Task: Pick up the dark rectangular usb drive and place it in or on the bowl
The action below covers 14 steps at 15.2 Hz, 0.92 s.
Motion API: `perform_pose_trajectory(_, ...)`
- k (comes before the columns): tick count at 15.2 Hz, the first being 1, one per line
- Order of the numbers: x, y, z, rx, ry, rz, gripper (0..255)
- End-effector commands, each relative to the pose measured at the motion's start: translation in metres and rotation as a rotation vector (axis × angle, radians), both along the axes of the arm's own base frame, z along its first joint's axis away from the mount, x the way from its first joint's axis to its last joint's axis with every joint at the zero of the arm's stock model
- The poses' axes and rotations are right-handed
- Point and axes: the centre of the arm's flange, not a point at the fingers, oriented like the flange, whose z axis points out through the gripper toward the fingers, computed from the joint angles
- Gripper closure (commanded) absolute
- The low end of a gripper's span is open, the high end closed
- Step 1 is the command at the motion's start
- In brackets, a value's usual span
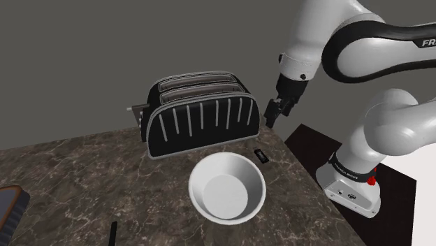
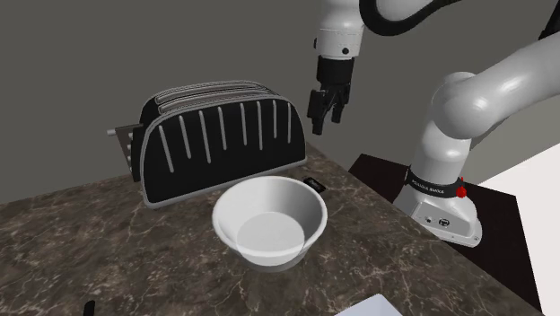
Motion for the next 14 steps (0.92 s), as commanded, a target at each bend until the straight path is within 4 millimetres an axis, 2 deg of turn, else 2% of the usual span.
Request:
perform_pose_trajectory(1,-0.004,0.013,-0.020,-0.005,0.005,-0.022,0)
perform_pose_trajectory(7,-0.017,0.057,-0.086,-0.021,0.024,-0.080,0)
perform_pose_trajectory(14,-0.017,0.059,-0.122,-0.022,0.025,-0.083,0)
